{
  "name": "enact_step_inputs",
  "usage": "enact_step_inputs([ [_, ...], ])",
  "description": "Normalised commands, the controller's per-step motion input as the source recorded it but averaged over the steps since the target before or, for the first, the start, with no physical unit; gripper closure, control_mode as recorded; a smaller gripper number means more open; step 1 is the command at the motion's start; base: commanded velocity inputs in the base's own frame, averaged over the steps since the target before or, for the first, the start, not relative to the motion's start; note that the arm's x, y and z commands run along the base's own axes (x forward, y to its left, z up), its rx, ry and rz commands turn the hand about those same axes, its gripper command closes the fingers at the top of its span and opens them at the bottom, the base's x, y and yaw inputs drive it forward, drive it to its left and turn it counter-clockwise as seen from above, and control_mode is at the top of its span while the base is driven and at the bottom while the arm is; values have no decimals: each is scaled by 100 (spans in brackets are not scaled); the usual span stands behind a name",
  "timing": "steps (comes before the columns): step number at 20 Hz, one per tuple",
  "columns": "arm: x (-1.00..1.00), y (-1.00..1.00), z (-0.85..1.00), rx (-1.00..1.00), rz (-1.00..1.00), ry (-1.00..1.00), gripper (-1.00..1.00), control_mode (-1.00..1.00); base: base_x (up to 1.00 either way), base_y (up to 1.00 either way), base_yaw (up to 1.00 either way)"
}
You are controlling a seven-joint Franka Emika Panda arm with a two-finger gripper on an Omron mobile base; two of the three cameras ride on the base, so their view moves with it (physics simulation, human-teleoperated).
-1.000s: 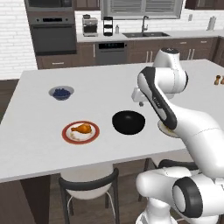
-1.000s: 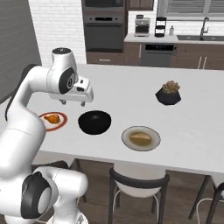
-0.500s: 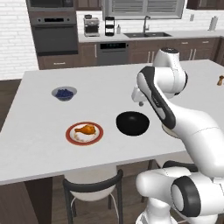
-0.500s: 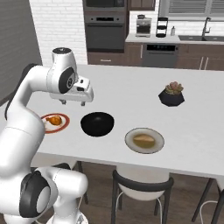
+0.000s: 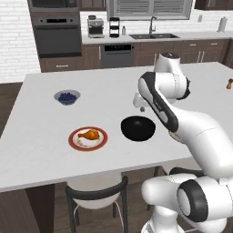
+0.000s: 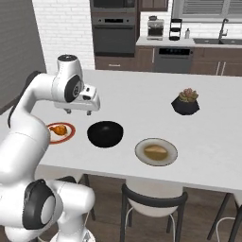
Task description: Pick the chicken drumstick and sweet potato from their plates and place them in the bowl. Then put the bowl in the fridge.
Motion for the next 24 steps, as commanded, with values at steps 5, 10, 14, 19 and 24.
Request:
enact_step_inputs([
  [5,37,96,-35,-3,20,3,-100,-100,0,0,0],
  [10,40,98,-12,-9,30,0,-100,-100,0,0,0],
  [14,58,87,-41,-11,33,7,-100,-100,0,0,0],
  [19,44,26,-36,-2,35,5,-100,-100,0,0,0],
  [24,40,0,-41,0,37,0,-100,-100,0,0,0],
])
